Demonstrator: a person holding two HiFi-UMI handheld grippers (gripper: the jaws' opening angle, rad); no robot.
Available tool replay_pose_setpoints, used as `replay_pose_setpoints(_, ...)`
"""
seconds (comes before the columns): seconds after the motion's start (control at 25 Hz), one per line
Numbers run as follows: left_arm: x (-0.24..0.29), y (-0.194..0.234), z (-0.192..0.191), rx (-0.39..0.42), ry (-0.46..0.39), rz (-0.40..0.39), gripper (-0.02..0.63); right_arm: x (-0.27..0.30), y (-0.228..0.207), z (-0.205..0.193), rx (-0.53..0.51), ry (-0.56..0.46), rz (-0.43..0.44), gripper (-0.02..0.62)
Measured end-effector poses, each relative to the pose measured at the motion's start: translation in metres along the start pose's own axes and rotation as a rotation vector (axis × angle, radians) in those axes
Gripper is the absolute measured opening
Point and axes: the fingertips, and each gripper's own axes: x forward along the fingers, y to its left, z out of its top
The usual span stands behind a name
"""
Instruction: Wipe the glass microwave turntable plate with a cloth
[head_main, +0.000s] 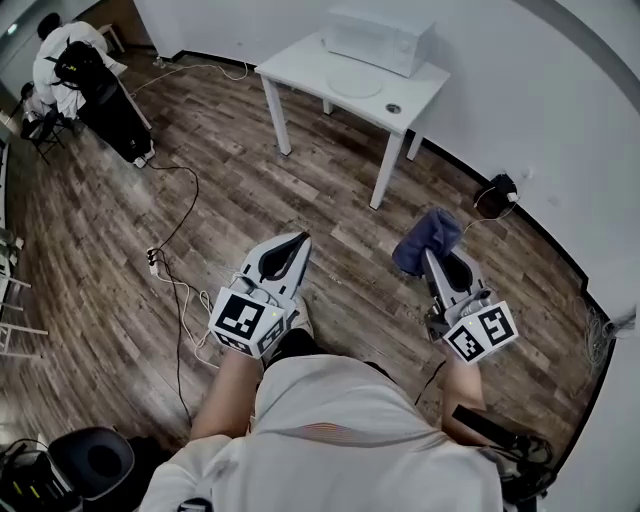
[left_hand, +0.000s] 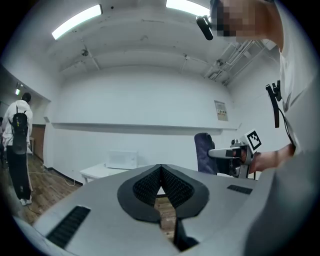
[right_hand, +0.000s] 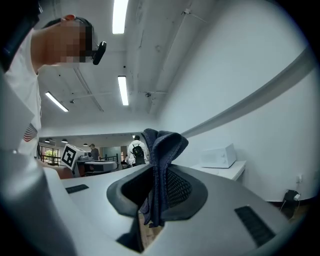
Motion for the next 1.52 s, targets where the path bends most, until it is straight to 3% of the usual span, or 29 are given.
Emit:
replay_pose_setpoints(0.36,0.043,0.012,-0.003,-0.012,-0.007,-0.057,0.011,0.010,-0.031,-0.003,0.002,0.007,-0.059,0.061)
replay_pose_setpoints(0.64,0.078,0.050,0.001,-0.015,0.000,-0.079,0.011,0.057,-0.052,0.001,-0.002,0.007,-0.067,0.061)
replay_pose_setpoints(1.04,0.125,0.156,0.001,-0.040,0.005,-0.083,0.011,0.169,-0.081,0.001,-0.009,0.032,-0.086,0.061)
replay_pose_setpoints(1.28,0.137,0.232,0.003,-0.047,0.003,-0.084,0.011,0.247,-0.076,-0.001,-0.031,0.047,-0.083,0.061)
replay_pose_setpoints(1.52,0.157,0.284,-0.003,-0.051,0.001,-0.091,0.011,0.293,-0.087,-0.003,-0.042,0.053,-0.113,0.061)
